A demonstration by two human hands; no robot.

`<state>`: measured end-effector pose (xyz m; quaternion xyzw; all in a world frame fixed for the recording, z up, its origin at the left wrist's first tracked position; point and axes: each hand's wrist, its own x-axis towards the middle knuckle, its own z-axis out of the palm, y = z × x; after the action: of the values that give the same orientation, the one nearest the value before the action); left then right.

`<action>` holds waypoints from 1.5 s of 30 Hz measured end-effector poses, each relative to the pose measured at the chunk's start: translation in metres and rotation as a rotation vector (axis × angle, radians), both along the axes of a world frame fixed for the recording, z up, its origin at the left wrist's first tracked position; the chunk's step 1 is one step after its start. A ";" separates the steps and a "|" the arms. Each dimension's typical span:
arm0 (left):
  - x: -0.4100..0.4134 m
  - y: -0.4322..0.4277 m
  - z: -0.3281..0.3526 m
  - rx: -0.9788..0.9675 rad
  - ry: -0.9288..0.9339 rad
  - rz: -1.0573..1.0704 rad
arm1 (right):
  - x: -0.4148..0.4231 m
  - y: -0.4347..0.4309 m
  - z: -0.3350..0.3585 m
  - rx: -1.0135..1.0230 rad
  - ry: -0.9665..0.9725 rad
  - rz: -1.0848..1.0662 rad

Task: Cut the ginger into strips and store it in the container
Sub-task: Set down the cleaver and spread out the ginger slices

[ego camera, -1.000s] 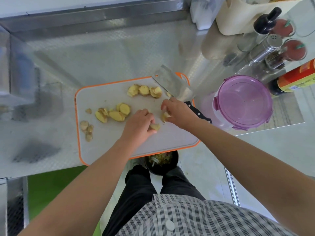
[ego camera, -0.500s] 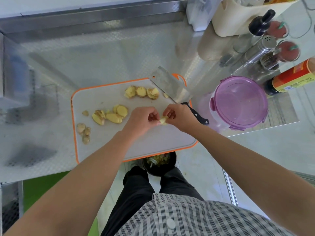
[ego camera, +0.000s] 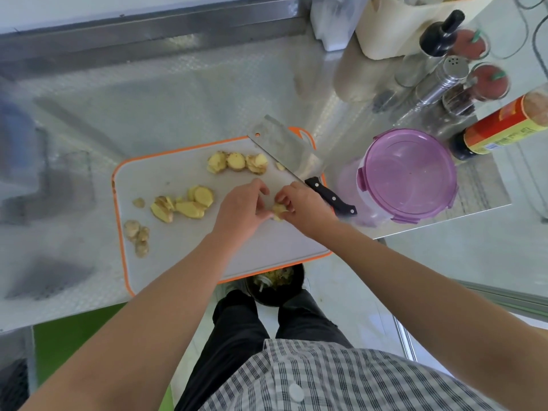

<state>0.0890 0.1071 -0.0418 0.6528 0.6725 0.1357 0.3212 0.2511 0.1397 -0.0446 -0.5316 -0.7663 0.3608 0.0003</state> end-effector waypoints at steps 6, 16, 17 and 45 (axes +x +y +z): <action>-0.019 -0.015 -0.004 0.124 0.042 -0.027 | -0.005 0.007 0.004 0.014 -0.094 0.091; -0.066 -0.015 0.009 0.192 0.601 0.218 | -0.020 0.026 0.013 -0.222 0.290 -0.285; -0.070 -0.012 0.010 0.103 0.636 0.212 | -0.025 0.030 0.014 -0.225 0.307 -0.294; -0.147 0.005 0.021 0.005 -0.449 0.713 | -0.168 0.061 0.011 0.217 0.175 0.052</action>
<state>-0.0581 0.1122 -0.0208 0.3339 0.7694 0.3788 0.3913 0.0833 0.2011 -0.0339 -0.4749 -0.8114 0.3207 0.1152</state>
